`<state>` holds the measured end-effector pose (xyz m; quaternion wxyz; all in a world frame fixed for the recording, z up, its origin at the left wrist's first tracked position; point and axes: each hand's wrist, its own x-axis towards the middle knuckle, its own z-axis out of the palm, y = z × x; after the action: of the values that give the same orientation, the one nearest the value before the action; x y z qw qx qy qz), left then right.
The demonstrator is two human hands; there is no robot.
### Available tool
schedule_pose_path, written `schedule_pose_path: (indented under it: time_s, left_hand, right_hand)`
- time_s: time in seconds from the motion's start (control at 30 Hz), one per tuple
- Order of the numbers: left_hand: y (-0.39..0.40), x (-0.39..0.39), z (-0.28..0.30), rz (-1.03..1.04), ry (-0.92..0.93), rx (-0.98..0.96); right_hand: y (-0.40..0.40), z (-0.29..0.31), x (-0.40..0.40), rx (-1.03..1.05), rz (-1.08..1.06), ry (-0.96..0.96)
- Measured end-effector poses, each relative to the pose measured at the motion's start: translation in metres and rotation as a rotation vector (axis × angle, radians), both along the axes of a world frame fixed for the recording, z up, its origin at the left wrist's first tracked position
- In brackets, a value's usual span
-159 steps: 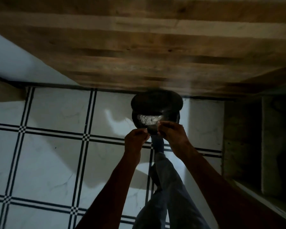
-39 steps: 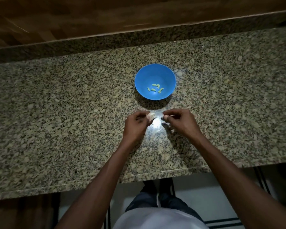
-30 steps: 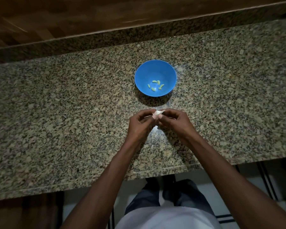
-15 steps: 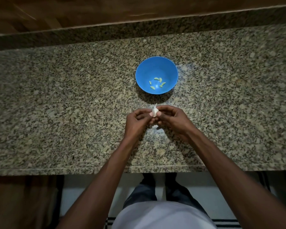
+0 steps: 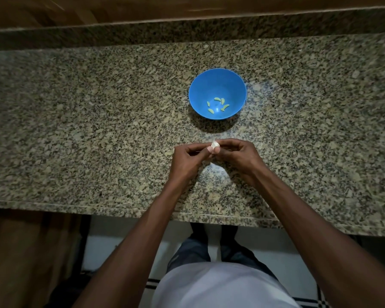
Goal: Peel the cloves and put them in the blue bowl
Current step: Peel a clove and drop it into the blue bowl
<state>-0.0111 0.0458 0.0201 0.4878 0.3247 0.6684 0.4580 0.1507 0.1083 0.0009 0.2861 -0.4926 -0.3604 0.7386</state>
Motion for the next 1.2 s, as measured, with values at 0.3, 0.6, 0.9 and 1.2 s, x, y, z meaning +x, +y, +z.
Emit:
schedule_pose_path:
  time_s: [0.3, 0.6, 0.9, 1.2]
  left_hand:
    - [-0.002, 0.02, -0.007, 0.165, 0.044, -0.027]
    - [0.008, 0.015, -0.006, 0.333, -0.183, -0.137]
    - [-0.007, -0.011, -0.001, 0.35, -0.369, -0.05]
    - [-0.01, 0.017, -0.005, 0.365, -0.463, -0.09]
  right_hand:
    - [-0.013, -0.004, -0.007, -0.089, -0.159, 0.062]
    - [-0.009, -0.007, -0.024, -0.102, -0.162, 0.049]
    - [0.008, 0.015, -0.023, 0.592, 0.166, -0.622]
    - [-0.024, 0.018, -0.02, 0.022, -0.088, -0.075]
